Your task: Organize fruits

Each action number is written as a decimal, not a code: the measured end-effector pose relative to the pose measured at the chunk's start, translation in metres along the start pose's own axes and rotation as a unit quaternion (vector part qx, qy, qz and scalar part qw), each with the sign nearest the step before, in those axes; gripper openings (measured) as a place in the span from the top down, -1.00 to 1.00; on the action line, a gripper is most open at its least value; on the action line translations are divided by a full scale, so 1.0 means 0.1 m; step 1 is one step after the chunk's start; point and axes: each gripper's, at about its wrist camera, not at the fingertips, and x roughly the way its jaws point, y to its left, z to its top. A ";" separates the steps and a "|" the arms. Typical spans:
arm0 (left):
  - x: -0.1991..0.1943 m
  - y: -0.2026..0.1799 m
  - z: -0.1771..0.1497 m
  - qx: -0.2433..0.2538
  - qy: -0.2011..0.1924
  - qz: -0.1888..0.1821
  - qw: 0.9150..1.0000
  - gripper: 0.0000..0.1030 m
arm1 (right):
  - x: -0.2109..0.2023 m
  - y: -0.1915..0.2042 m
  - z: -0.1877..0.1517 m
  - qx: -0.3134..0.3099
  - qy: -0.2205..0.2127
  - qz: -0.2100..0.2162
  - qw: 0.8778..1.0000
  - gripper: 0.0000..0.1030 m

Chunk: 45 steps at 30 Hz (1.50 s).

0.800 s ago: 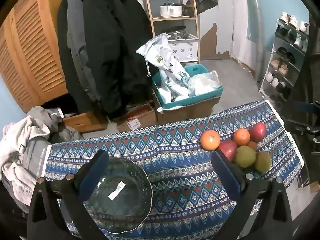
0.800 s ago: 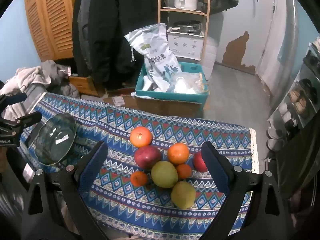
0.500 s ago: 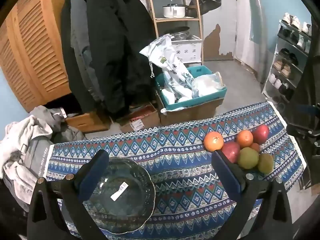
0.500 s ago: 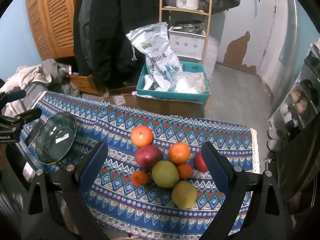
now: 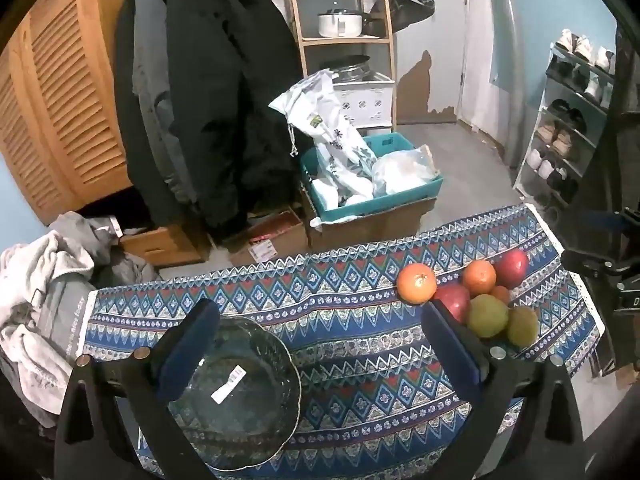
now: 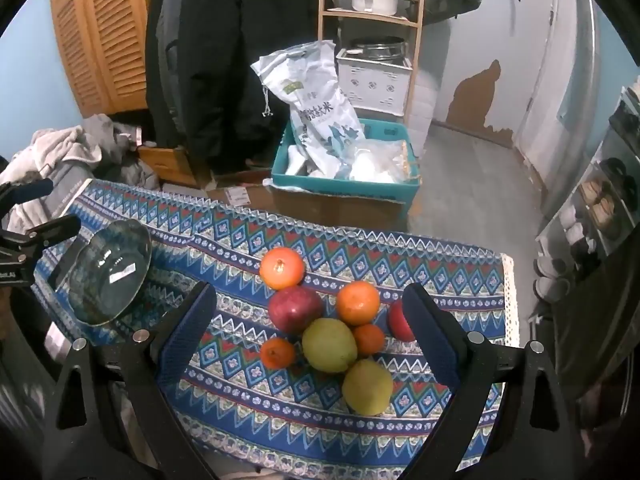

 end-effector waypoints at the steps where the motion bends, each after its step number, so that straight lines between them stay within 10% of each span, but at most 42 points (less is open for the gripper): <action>1: -0.01 0.00 0.00 -0.001 -0.002 -0.002 1.000 -0.99 | 0.01 0.00 0.00 -0.001 0.002 -0.002 1.000 -0.80; 45: 0.03 -0.01 -0.03 -0.007 0.007 -0.010 1.000 -0.99 | 0.07 0.04 -0.02 -0.014 0.014 -0.002 1.000 -0.80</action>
